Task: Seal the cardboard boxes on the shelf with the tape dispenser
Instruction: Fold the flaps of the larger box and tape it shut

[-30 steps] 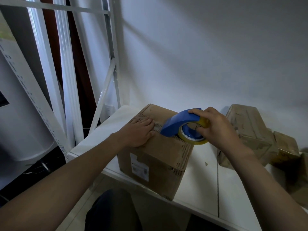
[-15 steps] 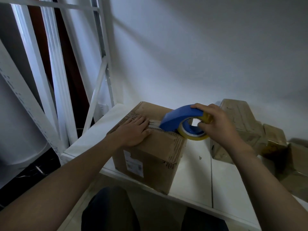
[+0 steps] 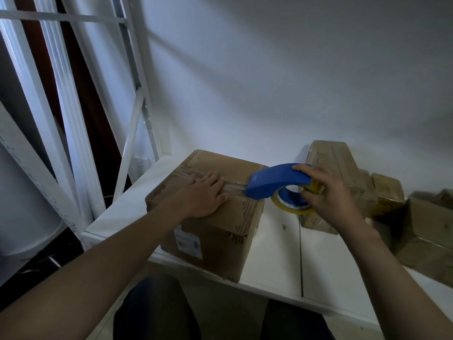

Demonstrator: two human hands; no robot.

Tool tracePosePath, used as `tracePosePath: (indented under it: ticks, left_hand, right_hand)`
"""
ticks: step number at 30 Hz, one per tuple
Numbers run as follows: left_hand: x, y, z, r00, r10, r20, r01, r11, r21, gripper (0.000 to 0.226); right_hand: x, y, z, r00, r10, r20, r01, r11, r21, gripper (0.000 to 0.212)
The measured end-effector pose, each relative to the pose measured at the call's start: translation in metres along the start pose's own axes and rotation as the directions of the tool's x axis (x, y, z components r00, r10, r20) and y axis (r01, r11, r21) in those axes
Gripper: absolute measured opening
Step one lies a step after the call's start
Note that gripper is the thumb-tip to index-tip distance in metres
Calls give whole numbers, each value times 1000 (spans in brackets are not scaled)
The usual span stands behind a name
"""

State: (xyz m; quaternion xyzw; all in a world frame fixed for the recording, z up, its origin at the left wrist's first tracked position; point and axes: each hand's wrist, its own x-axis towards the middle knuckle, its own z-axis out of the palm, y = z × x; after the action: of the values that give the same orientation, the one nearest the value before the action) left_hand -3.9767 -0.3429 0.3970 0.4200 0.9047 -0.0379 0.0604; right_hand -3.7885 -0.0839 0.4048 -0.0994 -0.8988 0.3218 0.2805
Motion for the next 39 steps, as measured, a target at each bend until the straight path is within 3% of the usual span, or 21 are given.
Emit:
tracePosePath:
  ticks: [9,12,27,39]
  left_hand:
    - [0,29,-1,995,-22,96,26,999,-42,76]
    - [-1,30,4,996,-48,79,51,998,-25,88]
    - [2,28,12,999,-26,-42,23,998,-66,91]
    - [3,30,8,1000,-10,15,11,998,-60,87]
  right_hand:
    - [-7,-5,1,999,39,17,-39,999,27,69]
    - [-8,-11,-2,999,45,8,-45,999,29,70]
    - [-20,-18,-12,995,84,-52,-80,994,70,71]
    - [-35,-6,-4,999,52,-11,-53,998,-40,67]
